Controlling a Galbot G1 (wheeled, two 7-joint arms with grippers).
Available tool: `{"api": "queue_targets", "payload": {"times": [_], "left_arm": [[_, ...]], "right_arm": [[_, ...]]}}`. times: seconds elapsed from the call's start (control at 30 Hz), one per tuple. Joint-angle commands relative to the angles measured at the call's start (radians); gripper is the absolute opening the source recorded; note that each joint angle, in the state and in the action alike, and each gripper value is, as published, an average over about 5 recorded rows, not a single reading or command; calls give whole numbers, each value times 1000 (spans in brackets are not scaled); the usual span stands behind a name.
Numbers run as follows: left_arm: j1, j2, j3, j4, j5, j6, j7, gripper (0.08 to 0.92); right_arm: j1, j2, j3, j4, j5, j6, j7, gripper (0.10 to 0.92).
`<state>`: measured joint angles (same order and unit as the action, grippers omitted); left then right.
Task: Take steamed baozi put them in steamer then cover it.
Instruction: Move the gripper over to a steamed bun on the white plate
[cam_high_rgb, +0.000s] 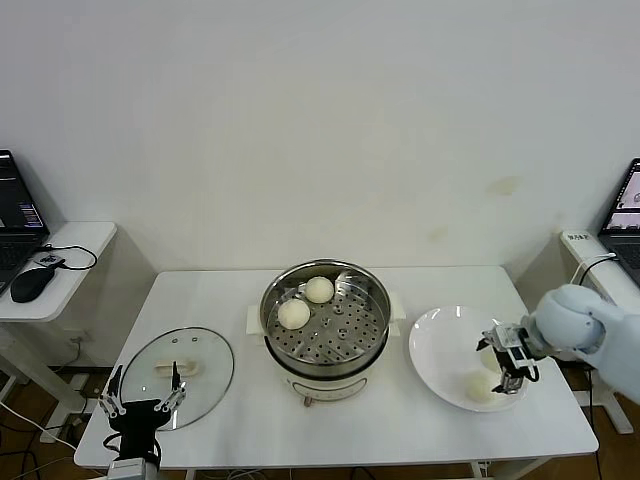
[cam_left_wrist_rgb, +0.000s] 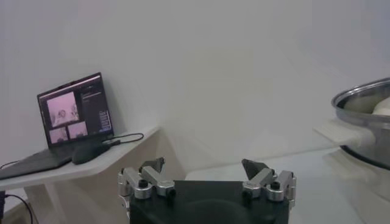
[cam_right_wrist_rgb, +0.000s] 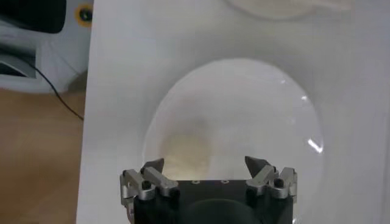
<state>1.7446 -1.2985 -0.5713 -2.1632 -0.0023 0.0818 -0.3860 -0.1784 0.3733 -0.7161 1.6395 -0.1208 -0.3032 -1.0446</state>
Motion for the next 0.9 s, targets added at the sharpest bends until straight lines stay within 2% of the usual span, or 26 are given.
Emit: {"api": "queue_targets", "payload": {"times": [0.03,0.37,0.9], "left_arm": [[2,-1,-3,0,2,-1,0,823],[1,-3,-6,0,2,-2,0,823],[-1,-3,-10,2,0,-3,-1,823]], "right_arm": [[-131,37,84,-53,-58,14,2,823],[-147,68,97,-87,-66,-3,9,813],[-95,80,85,-98,-48,-16,-9,626]]}}
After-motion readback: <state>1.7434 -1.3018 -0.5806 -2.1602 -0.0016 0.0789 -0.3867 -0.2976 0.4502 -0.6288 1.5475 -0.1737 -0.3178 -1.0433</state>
